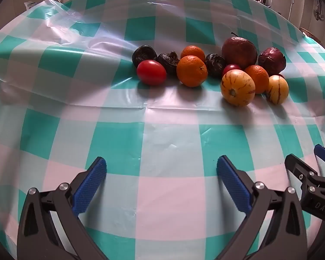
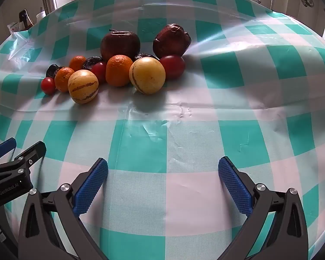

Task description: Organize fruits

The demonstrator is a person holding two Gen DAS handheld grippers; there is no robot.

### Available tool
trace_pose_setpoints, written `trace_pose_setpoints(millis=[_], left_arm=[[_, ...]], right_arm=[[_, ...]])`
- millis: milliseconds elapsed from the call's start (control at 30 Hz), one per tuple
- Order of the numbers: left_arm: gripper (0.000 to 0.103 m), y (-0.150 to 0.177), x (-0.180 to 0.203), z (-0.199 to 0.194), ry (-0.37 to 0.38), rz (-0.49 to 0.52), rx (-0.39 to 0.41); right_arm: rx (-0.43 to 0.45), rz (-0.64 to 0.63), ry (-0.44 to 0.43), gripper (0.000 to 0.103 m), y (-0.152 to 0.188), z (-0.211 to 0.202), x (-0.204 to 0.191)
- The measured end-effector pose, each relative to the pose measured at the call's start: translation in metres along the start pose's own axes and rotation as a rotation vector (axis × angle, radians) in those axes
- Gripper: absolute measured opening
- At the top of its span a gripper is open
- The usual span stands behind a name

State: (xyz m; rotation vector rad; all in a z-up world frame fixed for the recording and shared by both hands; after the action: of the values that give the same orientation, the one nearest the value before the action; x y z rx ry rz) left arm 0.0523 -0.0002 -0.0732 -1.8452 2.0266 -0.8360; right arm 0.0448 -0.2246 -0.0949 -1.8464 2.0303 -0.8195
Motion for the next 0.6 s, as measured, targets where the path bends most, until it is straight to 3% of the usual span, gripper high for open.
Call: trace_pose_setpoints(millis=[600], left_arm=[[0.102,0.0000,-0.0002,0.0000,-0.004,0.003,0.000]], right_arm=[[0.000,0.002,-0.003,0.099,0.0003,0.0001,0.0001]])
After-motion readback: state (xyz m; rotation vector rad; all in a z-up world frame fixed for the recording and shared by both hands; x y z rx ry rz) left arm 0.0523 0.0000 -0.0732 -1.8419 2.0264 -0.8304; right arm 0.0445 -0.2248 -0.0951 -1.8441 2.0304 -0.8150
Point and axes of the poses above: each gripper's, at about its wrist camera, not at the fingertips, and z roughly the way its jaws point, x to its right, y to its underside, the point moved 9 cm from there along z, roughly the way its jaws point, and after that the axes turned 13 degrees about y, right-handed, at the moved point
